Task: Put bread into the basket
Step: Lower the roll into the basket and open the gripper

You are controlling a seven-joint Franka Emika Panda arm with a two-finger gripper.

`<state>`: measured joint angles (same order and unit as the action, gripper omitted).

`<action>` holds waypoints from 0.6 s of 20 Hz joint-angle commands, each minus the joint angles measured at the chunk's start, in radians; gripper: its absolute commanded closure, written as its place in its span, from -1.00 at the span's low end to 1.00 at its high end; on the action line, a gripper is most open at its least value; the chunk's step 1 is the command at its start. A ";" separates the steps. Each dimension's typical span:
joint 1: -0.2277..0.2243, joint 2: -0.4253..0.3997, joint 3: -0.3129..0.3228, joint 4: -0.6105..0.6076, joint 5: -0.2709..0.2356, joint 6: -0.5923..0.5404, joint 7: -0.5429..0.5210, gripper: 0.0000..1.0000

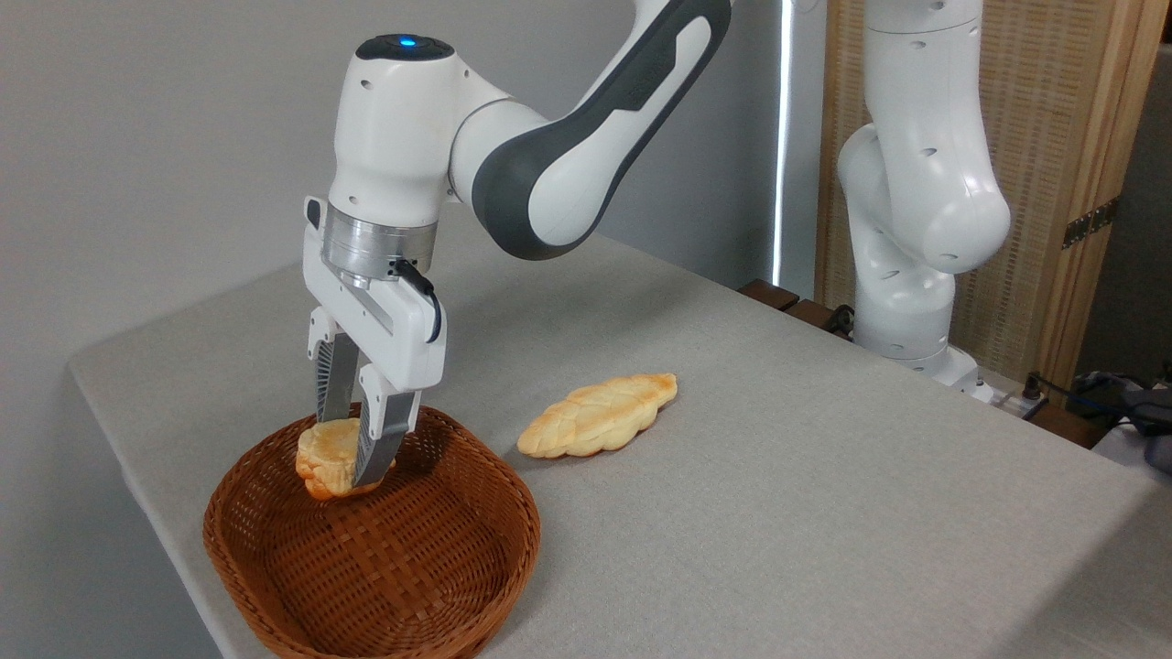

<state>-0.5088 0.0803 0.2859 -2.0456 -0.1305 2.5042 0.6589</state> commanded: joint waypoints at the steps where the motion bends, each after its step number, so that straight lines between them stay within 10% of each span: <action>1: -0.008 0.004 -0.001 0.012 -0.020 0.009 -0.015 -1.00; 12: -0.008 -0.059 0.007 0.012 -0.015 -0.049 -0.015 -1.00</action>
<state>-0.5114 0.0743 0.2833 -2.0356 -0.1306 2.5040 0.6566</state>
